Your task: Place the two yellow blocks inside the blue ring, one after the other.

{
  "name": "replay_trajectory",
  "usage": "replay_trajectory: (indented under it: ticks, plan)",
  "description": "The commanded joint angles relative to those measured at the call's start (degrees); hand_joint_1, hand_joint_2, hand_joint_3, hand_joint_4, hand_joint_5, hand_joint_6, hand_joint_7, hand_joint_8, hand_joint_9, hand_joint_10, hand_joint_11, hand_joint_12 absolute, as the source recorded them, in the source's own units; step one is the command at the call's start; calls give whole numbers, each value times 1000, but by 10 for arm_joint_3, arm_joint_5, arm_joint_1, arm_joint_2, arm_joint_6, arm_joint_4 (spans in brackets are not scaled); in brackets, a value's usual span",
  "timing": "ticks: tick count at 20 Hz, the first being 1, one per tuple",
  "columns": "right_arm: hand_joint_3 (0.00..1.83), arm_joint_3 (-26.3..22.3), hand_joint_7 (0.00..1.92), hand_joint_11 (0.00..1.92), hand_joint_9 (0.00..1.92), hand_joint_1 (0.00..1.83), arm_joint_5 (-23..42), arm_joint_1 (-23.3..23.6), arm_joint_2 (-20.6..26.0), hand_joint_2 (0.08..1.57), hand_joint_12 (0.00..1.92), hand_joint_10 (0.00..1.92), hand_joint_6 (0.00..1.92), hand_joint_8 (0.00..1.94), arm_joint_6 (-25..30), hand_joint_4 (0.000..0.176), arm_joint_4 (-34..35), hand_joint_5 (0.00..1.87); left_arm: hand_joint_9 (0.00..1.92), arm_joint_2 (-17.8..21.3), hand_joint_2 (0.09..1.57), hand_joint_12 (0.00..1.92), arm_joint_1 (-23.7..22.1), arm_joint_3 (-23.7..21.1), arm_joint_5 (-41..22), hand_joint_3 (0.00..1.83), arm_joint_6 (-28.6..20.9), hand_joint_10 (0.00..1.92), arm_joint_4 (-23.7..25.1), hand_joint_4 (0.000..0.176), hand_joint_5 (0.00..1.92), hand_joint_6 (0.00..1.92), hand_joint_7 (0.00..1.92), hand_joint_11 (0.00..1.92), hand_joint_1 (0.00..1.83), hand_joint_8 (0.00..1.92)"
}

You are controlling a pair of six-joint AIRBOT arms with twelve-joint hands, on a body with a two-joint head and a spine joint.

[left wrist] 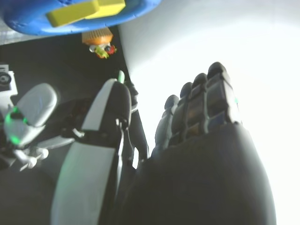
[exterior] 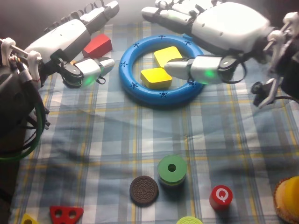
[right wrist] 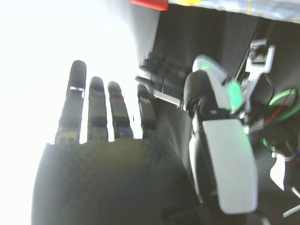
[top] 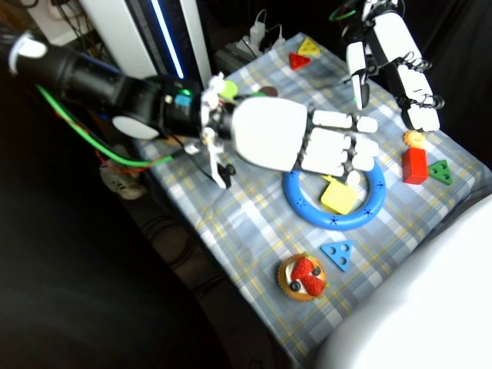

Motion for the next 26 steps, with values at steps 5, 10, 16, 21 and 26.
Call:
replay_trajectory:
  ticks: [5, 10, 16, 21, 26]
  plan:
    - [1, -51, 0, 0, 0, 245, 148, -27, 75, 1286, 2, 0, 0, 0, 1, 110, 17, 0, 0, 16, 1370, 0, 16, -12, -93, 0, -54, 0, 28, 67, 0, 0, 0, 0, 406, 0]
    - [0, -122, 0, 0, 0, 345, 257, -101, 164, 1255, 0, 0, 0, 0, -22, 125, 63, 0, 0, 40, 1213, 0, 54, -14, -159, 0, -219, 0, 75, 92, 0, 0, 0, 0, 262, 0]
    - [5, -180, 0, 0, 0, 462, 382, -198, 228, 1279, 0, 0, 0, 0, -28, 81, 115, 0, 0, 67, 1212, 0, 121, -17, -279, 0, -400, 0, 104, 68, 0, 0, 0, 0, 338, 0]
    - [0, -229, 0, 0, 0, 381, 536, -303, 270, 1235, 0, 0, 0, 0, -27, 130, 181, 0, 0, 82, 1279, 0, 161, -27, -381, 19, -484, 0, 118, 96, 0, 0, 0, 0, 294, 0]
    - [0, -253, 0, 0, 0, 333, 658, -391, 293, 1169, 0, 0, 0, 0, 8, 78, 218, 0, 0, 94, 1196, 0, 191, -41, -480, 0, -517, 0, 112, 134, 0, 0, 0, 0, 378, 0]
